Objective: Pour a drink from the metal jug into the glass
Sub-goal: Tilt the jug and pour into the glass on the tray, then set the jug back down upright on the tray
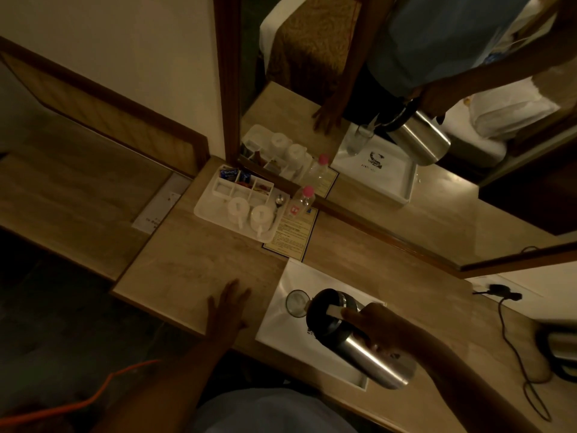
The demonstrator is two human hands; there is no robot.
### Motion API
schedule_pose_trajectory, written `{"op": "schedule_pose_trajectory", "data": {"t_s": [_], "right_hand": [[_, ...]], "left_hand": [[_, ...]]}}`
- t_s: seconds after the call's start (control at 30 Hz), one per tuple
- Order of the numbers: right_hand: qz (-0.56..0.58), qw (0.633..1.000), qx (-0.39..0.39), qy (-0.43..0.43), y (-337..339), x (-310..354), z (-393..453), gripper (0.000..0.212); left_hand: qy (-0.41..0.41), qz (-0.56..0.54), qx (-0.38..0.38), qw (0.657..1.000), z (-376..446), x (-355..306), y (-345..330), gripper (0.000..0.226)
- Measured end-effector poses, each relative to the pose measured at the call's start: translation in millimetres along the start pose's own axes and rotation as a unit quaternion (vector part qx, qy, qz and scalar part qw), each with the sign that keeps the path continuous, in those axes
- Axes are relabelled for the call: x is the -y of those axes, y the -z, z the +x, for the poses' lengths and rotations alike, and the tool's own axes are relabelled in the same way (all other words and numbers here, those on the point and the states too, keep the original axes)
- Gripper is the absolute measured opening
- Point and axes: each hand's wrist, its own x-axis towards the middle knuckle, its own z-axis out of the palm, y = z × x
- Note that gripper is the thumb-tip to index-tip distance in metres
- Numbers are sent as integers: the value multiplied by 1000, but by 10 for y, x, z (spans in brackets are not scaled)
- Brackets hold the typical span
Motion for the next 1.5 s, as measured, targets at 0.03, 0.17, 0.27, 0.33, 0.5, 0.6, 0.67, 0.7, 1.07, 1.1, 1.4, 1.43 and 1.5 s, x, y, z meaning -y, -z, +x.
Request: {"op": "schedule_pose_trajectory", "data": {"t_s": [0.03, 0.17, 0.27, 0.33, 0.5, 0.6, 0.67, 0.7, 1.07, 1.1, 1.4, 1.43, 1.5], "right_hand": [[0, 1000, 0, 0, -4, 2, 1, 60], [-6, 1000, 8, 8, -3, 21, -21, 55], [-15, 1000, 10, 8, -2, 29, -49, 54], [-17, 1000, 7, 7, -2, 38, -57, 54], [-37, 998, 10, 45, -17, 70, -114, 47], [-3, 999, -10, 33, -11, 41, -86, 80], [-8, 999, -5, 47, -33, 40, -79, 79], [-24, 998, -1, 58, -39, 49, -94, 70], [17, 997, -33, 71, -101, -140, -88, 82], [22, 997, -40, 69, -106, -178, -94, 88], [94, 978, -102, 157, -312, -404, -247, 87], [132, 972, -116, 156, -350, -441, -241, 86], [217, 955, -148, 140, -434, -542, -213, 78]], "left_hand": [[0, 1, 0, 1000, 0, 2, 0, 89], [-2, 0, -3, 1000, 0, 8, -3, 89], [-4, -3, -5, 1000, -5, 13, -4, 89], [-4, -4, -3, 1000, -7, 15, -1, 89], [-3, 2, -3, 1000, -8, 11, 0, 89], [-1, 5, -2, 1000, -4, 4, 1, 88], [-1, -1, -2, 1000, -4, 4, 5, 88], [-1, -3, -2, 1000, -4, 3, 8, 88], [1, 1, -5, 1000, -11, 1, 5, 89], [2, 0, -5, 1000, -8, -1, 6, 89], [-5, 4, -7, 1000, 2, -4, 4, 90], [-4, 3, -8, 1000, 0, 2, 0, 90], [-4, 5, -7, 1000, 2, -4, -2, 90]]}}
